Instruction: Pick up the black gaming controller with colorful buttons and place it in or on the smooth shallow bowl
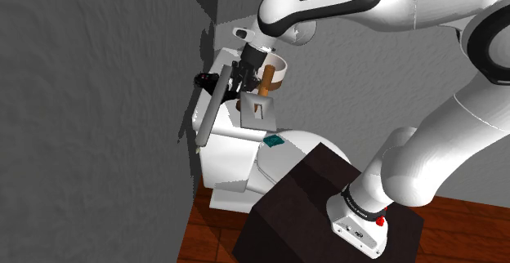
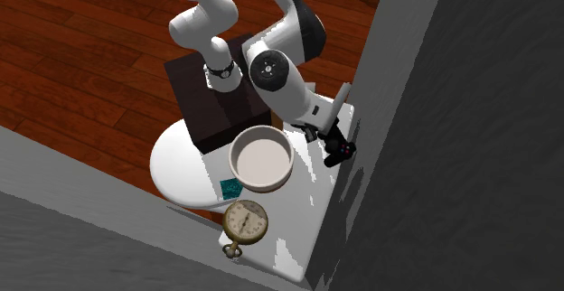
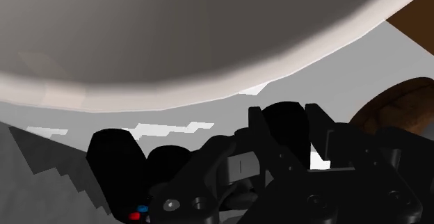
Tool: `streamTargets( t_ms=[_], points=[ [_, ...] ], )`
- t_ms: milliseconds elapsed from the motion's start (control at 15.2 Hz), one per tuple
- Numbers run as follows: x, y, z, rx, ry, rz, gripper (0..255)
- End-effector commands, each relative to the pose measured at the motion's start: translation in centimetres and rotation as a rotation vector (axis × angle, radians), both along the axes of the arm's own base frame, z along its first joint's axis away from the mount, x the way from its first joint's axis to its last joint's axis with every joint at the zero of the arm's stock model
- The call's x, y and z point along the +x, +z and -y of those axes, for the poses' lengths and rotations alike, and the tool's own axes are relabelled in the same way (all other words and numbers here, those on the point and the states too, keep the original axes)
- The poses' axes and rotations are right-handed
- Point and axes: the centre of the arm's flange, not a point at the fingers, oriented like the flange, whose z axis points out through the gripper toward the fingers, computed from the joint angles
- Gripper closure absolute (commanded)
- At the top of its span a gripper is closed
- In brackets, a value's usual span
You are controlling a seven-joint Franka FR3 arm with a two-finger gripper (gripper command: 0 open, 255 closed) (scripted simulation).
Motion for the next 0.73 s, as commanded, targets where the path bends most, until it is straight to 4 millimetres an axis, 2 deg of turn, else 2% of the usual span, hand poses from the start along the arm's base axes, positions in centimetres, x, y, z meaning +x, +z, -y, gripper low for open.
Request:
streamTargets(
  t_ms=[0,660],
  points=[
    [0.0,0.7,-0.1,-0.001,0.0,-0.003,255],
    [0.0,6.0,-0.1,-0.001,0.0,-0.003,255]
  ],
)
